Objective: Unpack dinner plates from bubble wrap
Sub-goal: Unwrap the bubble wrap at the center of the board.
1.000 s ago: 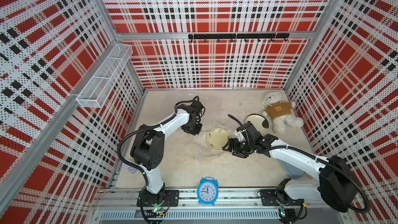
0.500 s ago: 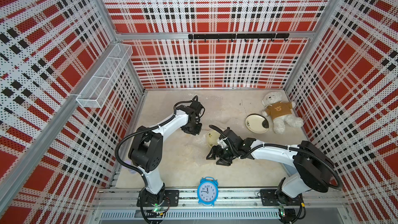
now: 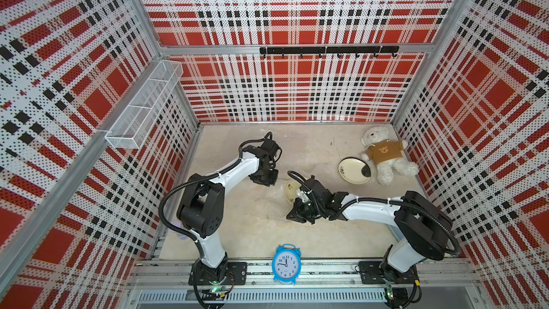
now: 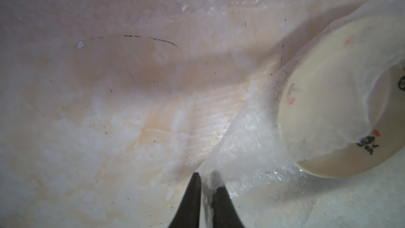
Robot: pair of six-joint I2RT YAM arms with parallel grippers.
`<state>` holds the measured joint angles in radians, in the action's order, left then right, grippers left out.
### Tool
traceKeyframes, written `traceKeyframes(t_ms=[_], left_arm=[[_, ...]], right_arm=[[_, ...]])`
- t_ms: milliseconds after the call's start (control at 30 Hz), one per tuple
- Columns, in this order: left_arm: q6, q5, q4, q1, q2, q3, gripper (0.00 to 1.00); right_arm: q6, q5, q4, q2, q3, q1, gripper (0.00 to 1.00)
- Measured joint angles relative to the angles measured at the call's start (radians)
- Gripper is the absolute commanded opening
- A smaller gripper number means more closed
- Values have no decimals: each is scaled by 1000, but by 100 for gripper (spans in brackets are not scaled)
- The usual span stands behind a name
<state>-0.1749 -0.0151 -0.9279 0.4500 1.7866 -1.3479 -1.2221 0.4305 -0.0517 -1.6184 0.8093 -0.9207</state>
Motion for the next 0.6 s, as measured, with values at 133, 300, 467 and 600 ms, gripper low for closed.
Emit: traceKeyframes(t_ms=[133,300,467,600], left_arm=[[0,-8,0,-40,0,0,13],[0,-16,0,-77,0,0,13],[3,-26,-3,-92,0,-3,12],[4,-31,-5,-102,0,-3,12]], right_arm=[[22,-39,-54,48,-28,0,0],[66,-96,-124,119,-28,13,0],[108,-133,-166,133,-38,31,0],[135,-157,-190,133,-61,42,0]])
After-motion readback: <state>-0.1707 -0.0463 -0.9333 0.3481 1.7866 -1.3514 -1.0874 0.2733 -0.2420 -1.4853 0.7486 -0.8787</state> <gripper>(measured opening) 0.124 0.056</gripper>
